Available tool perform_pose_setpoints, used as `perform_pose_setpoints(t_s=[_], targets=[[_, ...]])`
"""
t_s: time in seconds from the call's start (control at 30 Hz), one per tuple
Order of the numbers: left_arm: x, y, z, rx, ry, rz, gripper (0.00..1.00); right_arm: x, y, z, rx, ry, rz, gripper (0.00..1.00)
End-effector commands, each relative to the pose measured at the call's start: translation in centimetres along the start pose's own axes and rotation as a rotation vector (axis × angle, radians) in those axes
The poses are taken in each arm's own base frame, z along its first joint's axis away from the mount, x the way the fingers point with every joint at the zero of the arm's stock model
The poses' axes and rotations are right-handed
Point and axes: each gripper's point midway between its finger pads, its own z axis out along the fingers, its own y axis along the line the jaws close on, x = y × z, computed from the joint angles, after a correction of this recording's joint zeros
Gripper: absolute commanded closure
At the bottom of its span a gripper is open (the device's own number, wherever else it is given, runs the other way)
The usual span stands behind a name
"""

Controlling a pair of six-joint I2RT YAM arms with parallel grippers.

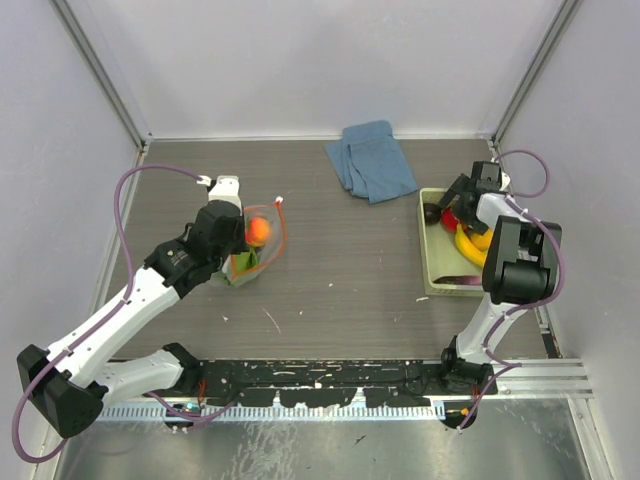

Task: Place the food in the zip-top bag and seal the zipper
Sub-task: Pick up the fake fruit from the bin.

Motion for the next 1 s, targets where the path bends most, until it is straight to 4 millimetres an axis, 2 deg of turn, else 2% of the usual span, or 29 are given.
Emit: perform_pose_setpoints(t_s=[0.0,0.17,0.33,0.43,0.63,0.83,0.97], targets=[[-1.9,-0.3,-0.4,0.017,-0.07,-0.034,1.0,-0.6,0.7,0.0,-0.025,0.003,-0.014,0.0],[-2.0,-0.3,-0.4,0.018,-0.073,-0.035,1.0,0.4,0.6,0.3,-0.033,0.024,-0.015,0.03],[-1.9,-0.2,-0.4,0.016,-0.072,-0.035,1.0,0.1,0.8,-0.9,-0.056,0.002,-0.005,0.16],[-1.9,-0.2,-0.4,0.014,-0.072,-0.035,1.0,-0.4,0.9,-2.1,-0.07,-0.029,0.0,0.23],[-1.9,-0.3,-0.3,0.015,-0.072,-0.034,1.0,-1.0,1.0,-4.9,-0.11,-0.104,0.029,0.31],[-1.7,-1.0,-0.1,0.048,-0.057,-0.031,1.0,-1.6,1.2,-8.0,-0.149,-0.189,0.029,0.32],[-1.7,-1.2,-0.1,0.061,-0.059,-0.03,1.0,-2.0,2.7,-11.0,-0.205,-0.255,-0.003,0.34]])
